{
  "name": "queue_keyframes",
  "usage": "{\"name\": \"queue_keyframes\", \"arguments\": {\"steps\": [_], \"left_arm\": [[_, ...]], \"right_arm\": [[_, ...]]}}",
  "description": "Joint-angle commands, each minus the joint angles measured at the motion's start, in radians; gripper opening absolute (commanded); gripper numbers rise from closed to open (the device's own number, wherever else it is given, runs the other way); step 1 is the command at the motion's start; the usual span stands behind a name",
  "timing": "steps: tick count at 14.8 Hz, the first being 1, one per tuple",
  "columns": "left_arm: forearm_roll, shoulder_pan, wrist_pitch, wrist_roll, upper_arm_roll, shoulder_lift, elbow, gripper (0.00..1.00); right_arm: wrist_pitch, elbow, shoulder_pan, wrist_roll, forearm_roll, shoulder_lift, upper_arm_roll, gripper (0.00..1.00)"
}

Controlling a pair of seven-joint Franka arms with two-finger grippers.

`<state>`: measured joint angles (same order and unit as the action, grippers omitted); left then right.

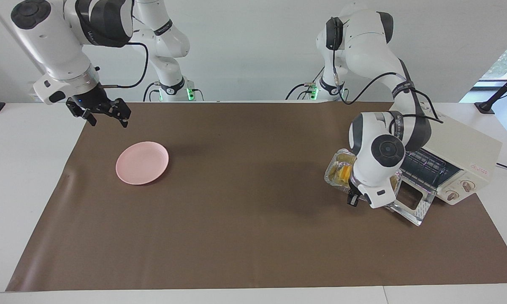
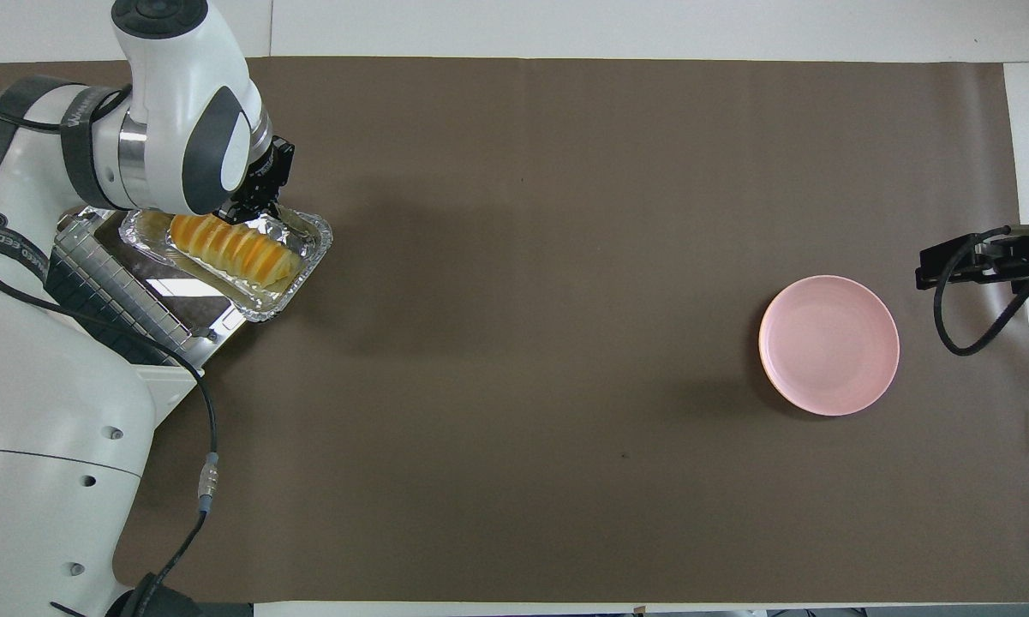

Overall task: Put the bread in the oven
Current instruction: 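Lift the foil tray and carry it into the open oven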

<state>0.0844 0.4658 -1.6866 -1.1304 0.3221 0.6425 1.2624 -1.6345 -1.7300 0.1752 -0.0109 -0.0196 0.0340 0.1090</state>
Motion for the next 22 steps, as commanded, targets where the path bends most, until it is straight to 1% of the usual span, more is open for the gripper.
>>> {"name": "queue_keyframes", "arguments": {"steps": [1, 3, 8, 11, 13, 15, 20, 22], "left_arm": [[0.023, -0.033, 0.051, 0.121, -0.001, -0.006, -0.006, 0.0], [0.023, -0.051, 0.051, 0.19, -0.001, -0.006, -0.005, 0.0], [0.021, -0.091, 0.07, 0.219, 0.0, -0.007, -0.005, 0.0], [0.015, -0.102, 0.071, 0.306, 0.003, -0.009, -0.005, 0.0], [0.018, -0.145, 0.064, 0.339, 0.003, -0.01, -0.005, 0.0], [0.015, -0.159, 0.05, 0.377, 0.005, -0.014, -0.003, 0.0], [0.014, -0.209, 0.048, 0.441, 0.005, -0.053, 0.009, 0.0], [0.014, -0.216, 0.048, 0.434, 0.005, -0.058, 0.023, 0.0]], "right_arm": [[0.018, 0.007, 0.013, -0.004, 0.015, 0.001, 0.011, 1.0], [0.018, 0.007, 0.013, -0.004, 0.015, 0.001, 0.011, 1.0], [0.018, 0.007, 0.013, -0.004, 0.015, 0.001, 0.011, 1.0], [0.018, 0.007, 0.013, -0.004, 0.015, 0.001, 0.011, 1.0], [0.018, 0.007, 0.013, -0.004, 0.015, 0.001, 0.011, 1.0], [0.018, 0.007, 0.013, -0.004, 0.015, 0.001, 0.011, 1.0], [0.018, 0.007, 0.012, -0.004, 0.015, 0.001, 0.011, 1.0], [0.018, 0.007, 0.013, -0.004, 0.015, 0.001, 0.011, 1.0]]}}
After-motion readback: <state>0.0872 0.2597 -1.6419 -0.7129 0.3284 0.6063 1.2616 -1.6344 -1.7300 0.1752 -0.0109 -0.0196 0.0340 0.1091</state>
